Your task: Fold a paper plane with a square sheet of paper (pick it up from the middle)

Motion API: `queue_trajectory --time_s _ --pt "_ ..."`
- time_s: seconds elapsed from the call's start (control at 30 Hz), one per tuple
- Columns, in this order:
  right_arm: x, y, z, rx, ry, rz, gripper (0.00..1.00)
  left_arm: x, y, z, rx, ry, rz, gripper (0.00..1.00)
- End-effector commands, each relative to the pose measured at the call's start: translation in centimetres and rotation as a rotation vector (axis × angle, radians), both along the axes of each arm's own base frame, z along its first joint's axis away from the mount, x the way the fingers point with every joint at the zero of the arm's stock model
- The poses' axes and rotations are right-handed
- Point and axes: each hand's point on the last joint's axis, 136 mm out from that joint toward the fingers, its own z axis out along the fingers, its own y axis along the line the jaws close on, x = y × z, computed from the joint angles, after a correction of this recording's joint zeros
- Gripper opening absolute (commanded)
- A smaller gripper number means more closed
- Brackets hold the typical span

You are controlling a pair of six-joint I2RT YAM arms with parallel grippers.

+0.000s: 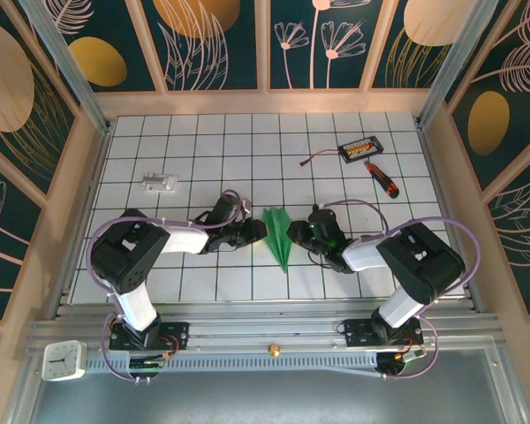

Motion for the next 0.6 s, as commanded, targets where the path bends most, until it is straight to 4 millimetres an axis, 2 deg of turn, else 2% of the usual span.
queue_trajectory --time_s 0.0,0.03,0.07,0.1,0.33,0.57 --pt "-0.3 -1.3 -0.3 -0.032 0.006 -0.022 0.27 0.1 0.8 0.8 0.005 -0.020 0.013 0.36" --pt "-0.3 -1.2 -0.2 -0.029 0.004 -0.018 0.28 0.1 0.9 0.8 0.006 -0.022 0.011 0.37" --pt "-0.2 -1.2 0.0 -0.026 0.001 -0.016 0.29 0.3 0.7 2.0 -0.013 -0.049 0.010 0.39" --pt "-0.2 -1.2 0.1 -0.024 -0.001 -0.014 0.29 0.3 0.7 2.3 -0.017 -0.056 0.010 0.41" --pt "-0.2 -1.3 0.4 -0.030 -0.004 -0.003 0.31 0.4 0.8 2.9 -0.013 -0.073 0.003 0.46" --pt "0.0 -2.9 2.3 -0.057 -0.052 -0.001 0.33 0.7 1.7 4.5 0.014 -0.154 0.005 0.51"
